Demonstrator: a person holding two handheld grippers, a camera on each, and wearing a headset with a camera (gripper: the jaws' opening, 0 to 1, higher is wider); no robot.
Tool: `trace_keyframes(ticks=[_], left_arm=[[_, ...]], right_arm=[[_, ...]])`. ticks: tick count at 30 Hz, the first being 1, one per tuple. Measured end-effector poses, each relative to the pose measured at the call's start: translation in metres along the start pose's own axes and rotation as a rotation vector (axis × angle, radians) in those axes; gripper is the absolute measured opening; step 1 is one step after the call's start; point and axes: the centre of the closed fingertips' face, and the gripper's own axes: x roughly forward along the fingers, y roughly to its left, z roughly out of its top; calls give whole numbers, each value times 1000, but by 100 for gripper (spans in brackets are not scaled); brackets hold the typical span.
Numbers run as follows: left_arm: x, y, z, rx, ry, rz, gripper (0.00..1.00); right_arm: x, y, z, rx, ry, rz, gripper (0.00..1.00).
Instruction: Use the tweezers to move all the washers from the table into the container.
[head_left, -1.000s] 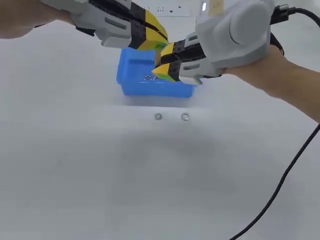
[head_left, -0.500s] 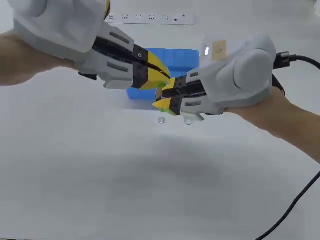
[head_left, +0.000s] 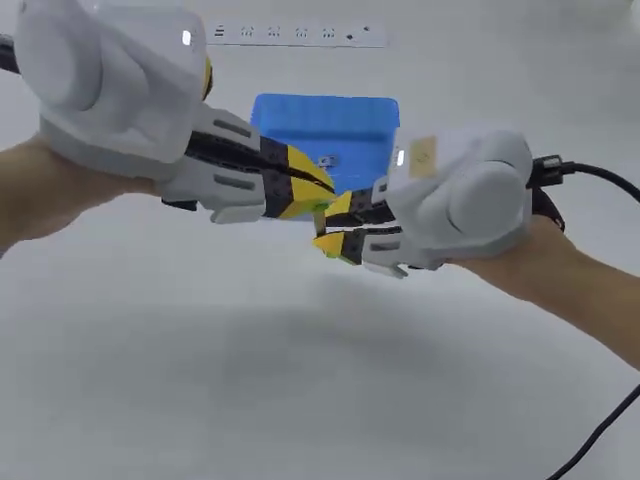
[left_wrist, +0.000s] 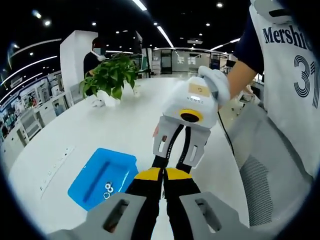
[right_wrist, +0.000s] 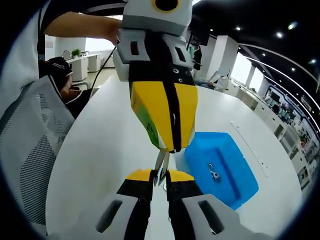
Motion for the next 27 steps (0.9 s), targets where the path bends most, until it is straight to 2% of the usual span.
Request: trace_keyframes(ticks=[8, 27], left_arm=[[2, 10, -5, -14, -4, 4, 5], [9, 17, -17, -3, 13, -30, 5]], right_arm=[[7, -9, -4, 18, -1, -4, 11], [15, -12, -15, 45, -2, 4, 12]])
